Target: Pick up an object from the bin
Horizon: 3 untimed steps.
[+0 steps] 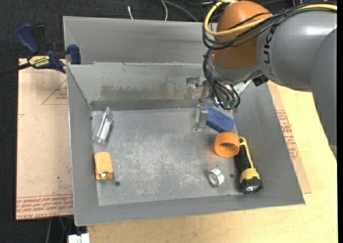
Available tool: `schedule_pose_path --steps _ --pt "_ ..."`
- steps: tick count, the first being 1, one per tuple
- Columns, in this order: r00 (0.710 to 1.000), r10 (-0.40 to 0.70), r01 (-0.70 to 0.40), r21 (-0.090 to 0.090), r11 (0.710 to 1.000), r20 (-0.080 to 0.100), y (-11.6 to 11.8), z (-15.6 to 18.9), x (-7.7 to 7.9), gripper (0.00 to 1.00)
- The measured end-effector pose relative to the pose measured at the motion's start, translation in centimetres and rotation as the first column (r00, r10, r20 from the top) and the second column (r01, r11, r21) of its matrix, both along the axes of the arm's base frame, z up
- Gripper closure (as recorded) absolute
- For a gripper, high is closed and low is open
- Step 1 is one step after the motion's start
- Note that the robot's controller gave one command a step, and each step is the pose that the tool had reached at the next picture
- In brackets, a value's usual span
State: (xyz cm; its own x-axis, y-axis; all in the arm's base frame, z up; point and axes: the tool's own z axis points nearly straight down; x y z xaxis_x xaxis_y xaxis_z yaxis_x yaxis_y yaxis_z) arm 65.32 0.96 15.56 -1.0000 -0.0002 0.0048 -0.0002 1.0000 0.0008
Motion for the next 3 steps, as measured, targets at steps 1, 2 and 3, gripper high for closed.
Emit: schedule_pose_path --steps 1,2,3 --pt "1.0 0.0 0.0 0.0 1.0 0.007 0.0 0.5 0.1 0.0" --pt "0.995 0.098 -0.098 0.001 0.995 0.009 -9.2 -8.4 -0.4 0.0" --pt "0.961 -0.274 0.274 0.01 0.962 0.021 -7.0 -3.8 -0.8 0.0"
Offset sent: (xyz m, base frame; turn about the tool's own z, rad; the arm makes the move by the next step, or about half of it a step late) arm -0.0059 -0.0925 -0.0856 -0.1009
